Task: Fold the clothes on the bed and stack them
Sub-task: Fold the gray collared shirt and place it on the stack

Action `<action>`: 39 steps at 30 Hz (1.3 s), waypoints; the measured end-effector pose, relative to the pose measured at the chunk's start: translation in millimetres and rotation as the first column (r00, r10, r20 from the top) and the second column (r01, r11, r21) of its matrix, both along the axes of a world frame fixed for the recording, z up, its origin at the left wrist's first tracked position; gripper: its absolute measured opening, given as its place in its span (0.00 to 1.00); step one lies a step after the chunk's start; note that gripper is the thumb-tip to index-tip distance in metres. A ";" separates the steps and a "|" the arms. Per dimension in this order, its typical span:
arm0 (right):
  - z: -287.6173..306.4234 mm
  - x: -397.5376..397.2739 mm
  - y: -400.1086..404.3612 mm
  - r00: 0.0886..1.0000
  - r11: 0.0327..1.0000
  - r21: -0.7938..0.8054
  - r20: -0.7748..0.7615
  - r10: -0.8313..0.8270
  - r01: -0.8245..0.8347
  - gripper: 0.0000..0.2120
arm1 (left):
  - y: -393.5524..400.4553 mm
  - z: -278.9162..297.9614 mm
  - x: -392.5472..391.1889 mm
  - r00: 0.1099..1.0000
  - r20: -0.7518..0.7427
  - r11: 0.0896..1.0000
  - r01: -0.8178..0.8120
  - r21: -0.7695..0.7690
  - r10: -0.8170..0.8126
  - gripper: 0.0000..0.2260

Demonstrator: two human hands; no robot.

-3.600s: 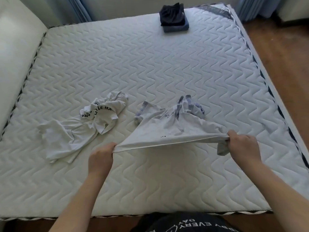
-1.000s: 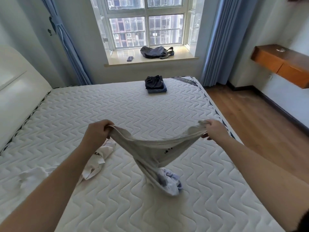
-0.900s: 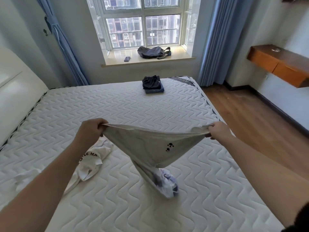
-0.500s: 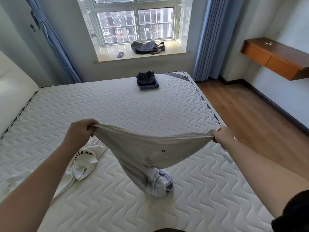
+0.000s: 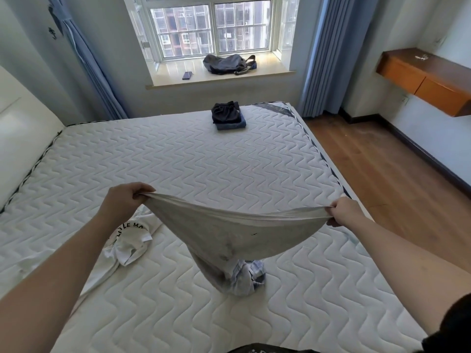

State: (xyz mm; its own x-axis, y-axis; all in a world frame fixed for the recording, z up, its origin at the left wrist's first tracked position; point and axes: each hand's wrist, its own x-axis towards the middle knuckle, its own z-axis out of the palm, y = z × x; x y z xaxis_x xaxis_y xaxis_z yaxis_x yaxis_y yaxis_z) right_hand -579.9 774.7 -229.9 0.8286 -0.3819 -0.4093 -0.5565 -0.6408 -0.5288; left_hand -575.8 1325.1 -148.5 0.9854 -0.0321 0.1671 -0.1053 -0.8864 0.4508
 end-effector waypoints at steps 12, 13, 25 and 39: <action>112.8 98.9 6.7 0.814 0.788 0.563 0.321 -0.485 0.248 0.06 | 12.3 74.2 100.7 0.999 0.030 0.978 0.035 0.204 -0.042 0.06; 127.2 108.3 4.5 0.803 0.803 0.537 0.343 -0.486 0.257 0.06 | 15.7 85.9 106.2 0.997 0.055 0.974 0.044 0.222 -0.057 0.06; 221.6 136.9 -15.8 0.621 0.649 0.761 0.496 -0.607 0.026 0.09 | 25.7 186.8 127.4 0.962 0.272 0.963 -0.051 0.263 -0.023 0.11; -15.9 -24.0 4.3 0.893 0.600 0.786 0.157 -0.423 0.146 0.12 | 25.5 -81.4 -28.4 0.943 -0.301 0.760 -0.298 -0.577 0.141 0.06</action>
